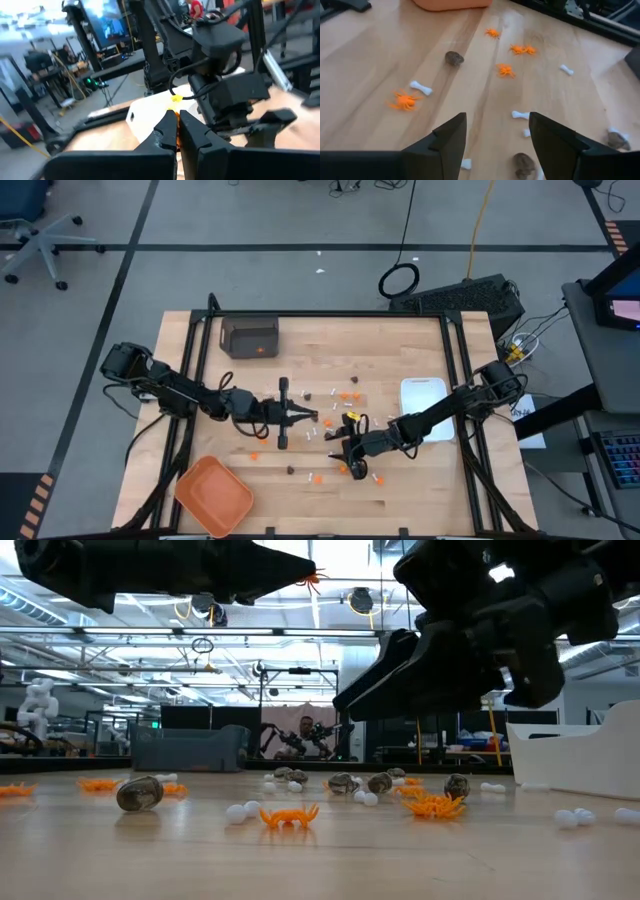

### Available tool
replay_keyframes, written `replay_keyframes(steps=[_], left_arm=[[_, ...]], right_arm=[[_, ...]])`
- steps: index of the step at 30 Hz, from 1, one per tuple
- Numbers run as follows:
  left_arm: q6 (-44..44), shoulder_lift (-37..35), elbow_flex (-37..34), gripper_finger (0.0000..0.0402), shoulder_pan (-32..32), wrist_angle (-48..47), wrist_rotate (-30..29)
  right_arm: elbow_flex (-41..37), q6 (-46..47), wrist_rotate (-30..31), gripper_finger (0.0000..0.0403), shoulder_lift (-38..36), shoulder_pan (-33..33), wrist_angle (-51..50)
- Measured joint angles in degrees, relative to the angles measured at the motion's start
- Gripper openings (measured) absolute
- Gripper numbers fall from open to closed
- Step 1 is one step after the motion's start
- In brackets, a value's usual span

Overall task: Sort Halloween decoration
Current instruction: Put the orange spider toy into the black bin

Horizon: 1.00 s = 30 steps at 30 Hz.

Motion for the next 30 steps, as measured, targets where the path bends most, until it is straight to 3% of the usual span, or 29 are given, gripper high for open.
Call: replay_keyframes(steps=[15, 20, 24, 30], left_arm=[[24.96, 0.0, 0.0, 0.0001, 0.0, -0.38, 2.32], [31.13, 0.0, 0.02, 0.0001, 0.0, -0.42, 2.32], [31.84, 0.0, 0.02, 0.0001, 0.0, -0.42, 2.32], [27.75, 0.0, 0.02, 0.0001, 0.0, -0.44, 2.32]], right_arm=[[0.0, -10.25, -0.42, 0.0197, -0.02, -5.22, -0.39], [0.0, -7.35, -7.22, 0.0183, -0.03, -7.51, -1.65], [0.0, -4.66, -10.56, 0.0172, -0.07, -8.53, -2.84], [0.0, -4.07, -10.62, 0.0161, -0.07, -8.51, -2.34]])
